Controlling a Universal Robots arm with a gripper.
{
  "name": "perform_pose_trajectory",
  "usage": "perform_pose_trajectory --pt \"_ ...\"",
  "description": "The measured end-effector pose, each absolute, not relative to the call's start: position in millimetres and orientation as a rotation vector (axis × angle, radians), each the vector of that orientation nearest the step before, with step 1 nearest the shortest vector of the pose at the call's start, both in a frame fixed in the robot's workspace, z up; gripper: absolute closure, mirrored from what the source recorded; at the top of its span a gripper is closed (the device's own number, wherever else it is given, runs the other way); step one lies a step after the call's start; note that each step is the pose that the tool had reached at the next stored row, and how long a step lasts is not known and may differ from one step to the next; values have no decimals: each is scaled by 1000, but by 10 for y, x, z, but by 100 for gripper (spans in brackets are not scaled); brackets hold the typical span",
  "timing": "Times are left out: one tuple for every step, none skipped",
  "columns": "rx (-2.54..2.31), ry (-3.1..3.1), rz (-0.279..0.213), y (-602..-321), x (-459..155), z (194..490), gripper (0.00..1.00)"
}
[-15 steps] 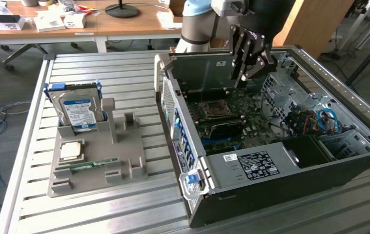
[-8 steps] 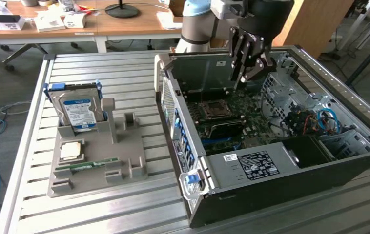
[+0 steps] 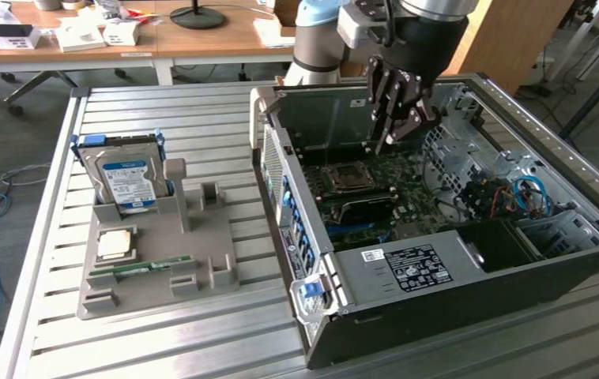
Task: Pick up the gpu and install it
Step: 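Insert the gpu into the slot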
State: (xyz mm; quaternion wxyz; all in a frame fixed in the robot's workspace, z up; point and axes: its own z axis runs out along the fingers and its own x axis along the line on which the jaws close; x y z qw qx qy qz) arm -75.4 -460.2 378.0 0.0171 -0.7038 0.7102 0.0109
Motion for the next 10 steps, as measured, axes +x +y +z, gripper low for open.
perform_pose_trajectory --pt "-2187 2207 34 -4602 -754 3760 66" --pt "-2187 2207 34 -4602 -754 3742 66" --pt "-2187 2207 34 -4602 -754 3710 66" --pt "-2187 2207 34 -4602 -754 3691 66" --pt "-2187 2207 34 -4602 -754 3673 66" --pt "-2187 2207 34 -4602 -754 3654 66" --pt "-2187 2207 34 -4602 -754 3638 66" --pt "-2187 2207 34 -4602 -754 3632 66" --pt "-2187 2207 34 -4602 -754 3633 66" --pt "-2187 2207 34 -4602 -754 3633 66"
